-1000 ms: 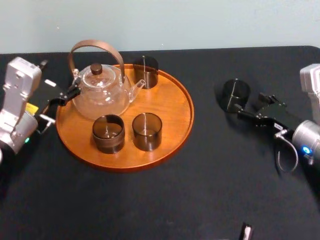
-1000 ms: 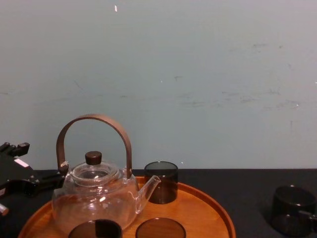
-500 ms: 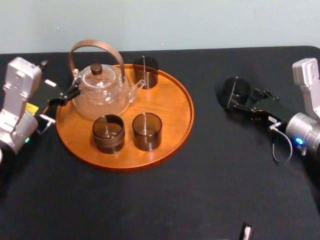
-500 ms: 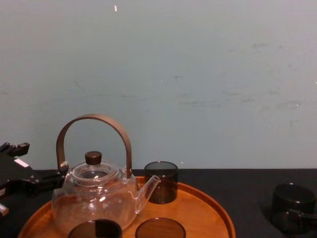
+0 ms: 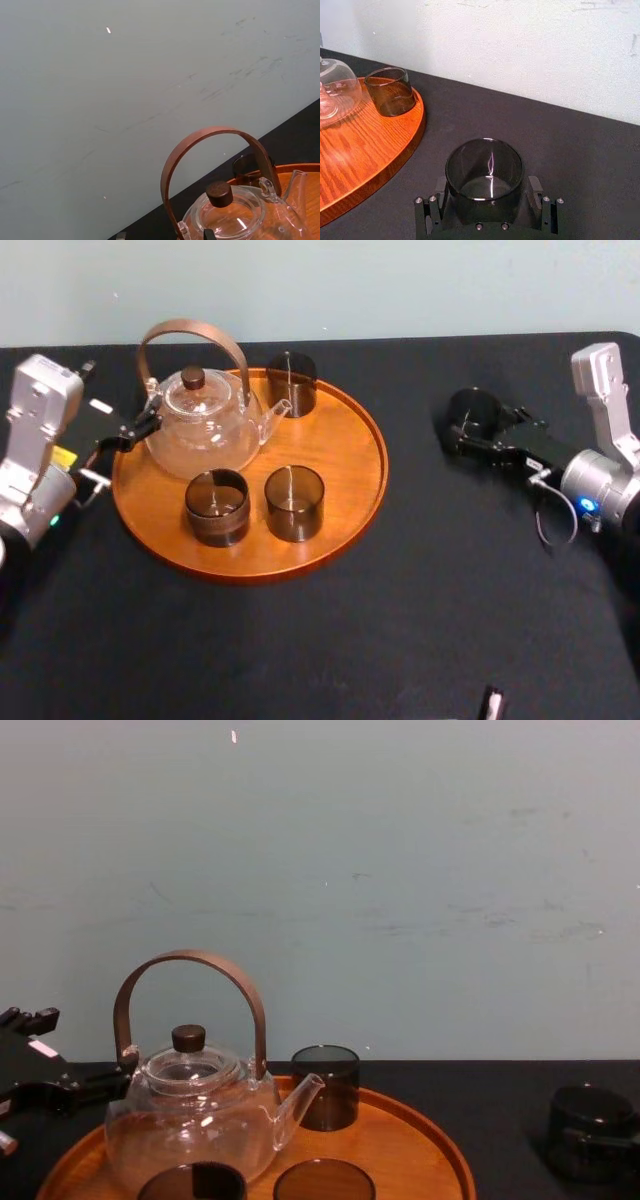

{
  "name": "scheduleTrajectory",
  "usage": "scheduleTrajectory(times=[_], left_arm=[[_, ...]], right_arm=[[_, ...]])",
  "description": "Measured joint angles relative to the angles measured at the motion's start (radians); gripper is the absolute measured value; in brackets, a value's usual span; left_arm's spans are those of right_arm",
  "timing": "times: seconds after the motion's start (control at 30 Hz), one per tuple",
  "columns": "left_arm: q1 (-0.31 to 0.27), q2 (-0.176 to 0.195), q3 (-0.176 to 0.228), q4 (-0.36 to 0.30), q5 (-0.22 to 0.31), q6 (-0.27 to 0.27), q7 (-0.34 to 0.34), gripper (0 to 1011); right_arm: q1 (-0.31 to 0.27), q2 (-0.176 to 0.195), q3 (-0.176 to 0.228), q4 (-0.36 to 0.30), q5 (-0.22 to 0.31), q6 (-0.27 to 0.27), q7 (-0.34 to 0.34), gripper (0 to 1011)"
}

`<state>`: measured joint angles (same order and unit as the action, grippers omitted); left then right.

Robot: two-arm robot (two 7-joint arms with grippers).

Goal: Pick up the glass from the table and place it on the tray.

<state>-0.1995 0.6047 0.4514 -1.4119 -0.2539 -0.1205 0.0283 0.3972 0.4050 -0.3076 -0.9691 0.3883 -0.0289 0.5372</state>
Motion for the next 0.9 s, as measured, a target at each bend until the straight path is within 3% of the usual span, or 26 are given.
scheduleTrajectory(times=[0.4,0.9], left_arm=[[0.000,0.000,0.000,0.000,0.000,0.000,0.000,1001],[0.000,0.000,0.000,0.000,0.000,0.000,0.000,1001]], right_arm=[[0.071,-0.029,-0.014,0.118,-0.026,-0.053,0.031,1002],[0.062,-0.025,-0.014,0.101,-0.025,-0.045,0.026,1002]])
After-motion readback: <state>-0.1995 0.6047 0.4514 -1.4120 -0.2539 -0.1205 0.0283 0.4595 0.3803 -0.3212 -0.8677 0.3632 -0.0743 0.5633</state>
